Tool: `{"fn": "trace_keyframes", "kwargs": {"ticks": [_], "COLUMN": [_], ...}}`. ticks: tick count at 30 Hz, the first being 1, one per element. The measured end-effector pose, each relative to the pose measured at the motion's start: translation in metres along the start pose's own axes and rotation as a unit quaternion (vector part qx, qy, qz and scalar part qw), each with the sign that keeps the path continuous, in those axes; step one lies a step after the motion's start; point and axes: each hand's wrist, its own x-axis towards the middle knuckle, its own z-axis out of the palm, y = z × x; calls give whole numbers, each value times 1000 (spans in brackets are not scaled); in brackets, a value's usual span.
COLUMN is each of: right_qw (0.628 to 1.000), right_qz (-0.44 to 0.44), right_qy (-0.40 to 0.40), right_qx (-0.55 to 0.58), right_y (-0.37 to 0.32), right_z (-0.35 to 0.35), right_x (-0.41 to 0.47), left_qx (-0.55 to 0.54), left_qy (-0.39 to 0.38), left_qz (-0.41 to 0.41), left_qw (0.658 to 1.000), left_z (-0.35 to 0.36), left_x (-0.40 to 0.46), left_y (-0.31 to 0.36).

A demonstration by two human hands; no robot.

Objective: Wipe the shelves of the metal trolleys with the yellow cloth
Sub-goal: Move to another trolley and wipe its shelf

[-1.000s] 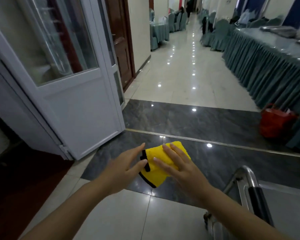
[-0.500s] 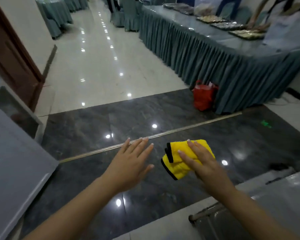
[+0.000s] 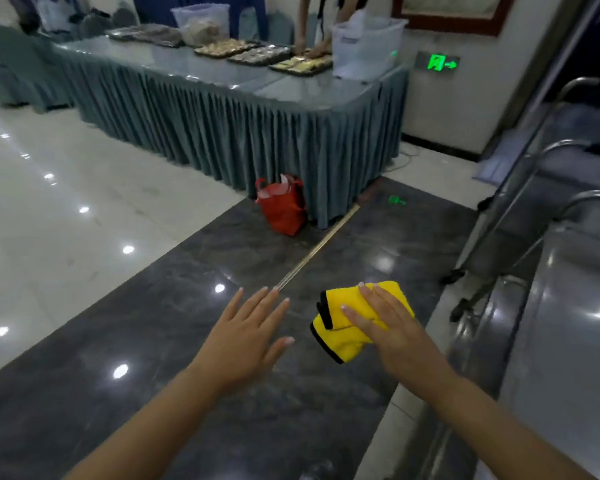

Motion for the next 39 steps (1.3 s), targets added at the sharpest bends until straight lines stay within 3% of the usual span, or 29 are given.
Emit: {"fn": "trace_keyframes", "kwargs": {"ticks": [8, 17, 26, 33, 39], "right_qw": [985, 911, 818, 756, 706], "right_qz": [150, 395, 570, 648, 698], "right_qy": [-16, -57, -11, -35, -62], "right_qx": [-85, -102, -73, -86, -101], "right_y": [85, 152, 184, 236, 253], "right_z": [30, 63, 65, 66, 75], "right_x": [24, 50, 26, 2, -8], "left_qx": [1, 9, 59, 96, 150], "left_qy": [-17, -21, -33, -58, -100], "left_qz": [145, 343, 521, 590, 669], "left_qw": [989, 939, 851, 800, 721], "left_z": [11, 21, 37, 44, 52], "left_x": [179, 386, 529, 593, 630], "left_y": [-49, -67, 32, 127, 199]}}
